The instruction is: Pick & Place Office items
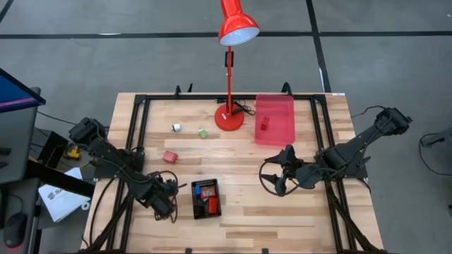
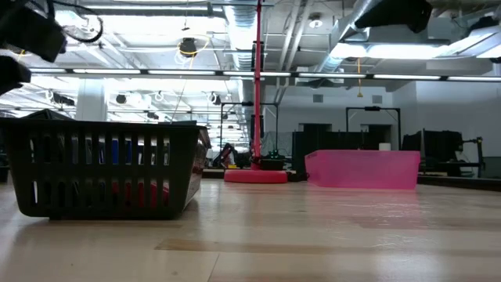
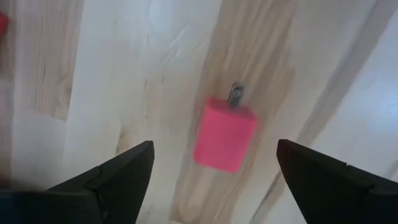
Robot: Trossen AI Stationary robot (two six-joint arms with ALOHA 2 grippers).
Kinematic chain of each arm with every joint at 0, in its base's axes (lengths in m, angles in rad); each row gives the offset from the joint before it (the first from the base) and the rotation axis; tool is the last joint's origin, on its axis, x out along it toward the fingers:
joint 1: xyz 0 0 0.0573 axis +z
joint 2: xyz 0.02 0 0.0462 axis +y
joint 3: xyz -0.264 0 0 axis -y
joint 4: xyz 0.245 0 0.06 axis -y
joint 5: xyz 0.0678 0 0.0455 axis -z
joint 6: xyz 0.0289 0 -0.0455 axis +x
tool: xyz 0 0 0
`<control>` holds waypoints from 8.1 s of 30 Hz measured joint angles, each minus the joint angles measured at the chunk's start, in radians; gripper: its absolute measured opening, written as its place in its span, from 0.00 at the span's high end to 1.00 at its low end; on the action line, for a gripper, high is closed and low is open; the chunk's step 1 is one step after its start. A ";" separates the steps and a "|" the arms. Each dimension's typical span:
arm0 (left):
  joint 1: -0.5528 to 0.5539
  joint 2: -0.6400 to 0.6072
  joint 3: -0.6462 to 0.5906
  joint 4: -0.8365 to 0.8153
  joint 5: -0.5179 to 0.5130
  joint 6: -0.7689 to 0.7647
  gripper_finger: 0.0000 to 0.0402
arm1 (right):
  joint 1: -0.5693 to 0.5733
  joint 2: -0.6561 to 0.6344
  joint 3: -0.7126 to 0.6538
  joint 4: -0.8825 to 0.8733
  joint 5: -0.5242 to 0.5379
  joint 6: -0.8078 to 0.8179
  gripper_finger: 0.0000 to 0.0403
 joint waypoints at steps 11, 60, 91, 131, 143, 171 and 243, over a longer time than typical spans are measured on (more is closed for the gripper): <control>-0.015 0.000 -0.181 0.227 0.009 0.030 0.15 | 0.052 -0.027 0.000 0.047 0.005 -0.009 0.24; 0.029 -0.214 0.028 0.632 -0.336 0.536 0.64 | 0.083 -0.029 0.000 0.051 0.040 -0.045 0.24; 0.762 0.187 0.269 1.111 0.118 0.971 0.64 | 0.176 -0.031 0.001 0.085 0.151 -0.142 0.24; 0.607 0.183 0.220 1.666 0.357 0.833 0.64 | 0.271 0.196 0.000 0.661 0.528 -1.378 0.18; 0.604 0.207 0.220 1.692 0.331 0.792 0.64 | 0.218 0.196 0.001 0.747 0.424 -1.489 0.16; 0.611 0.235 0.220 1.733 0.330 0.788 0.64 | 0.113 0.195 0.001 0.784 0.316 -1.453 0.26; 0.608 0.232 0.221 1.769 0.331 0.662 0.64 | 0.122 0.196 0.000 0.858 0.298 -1.544 0.45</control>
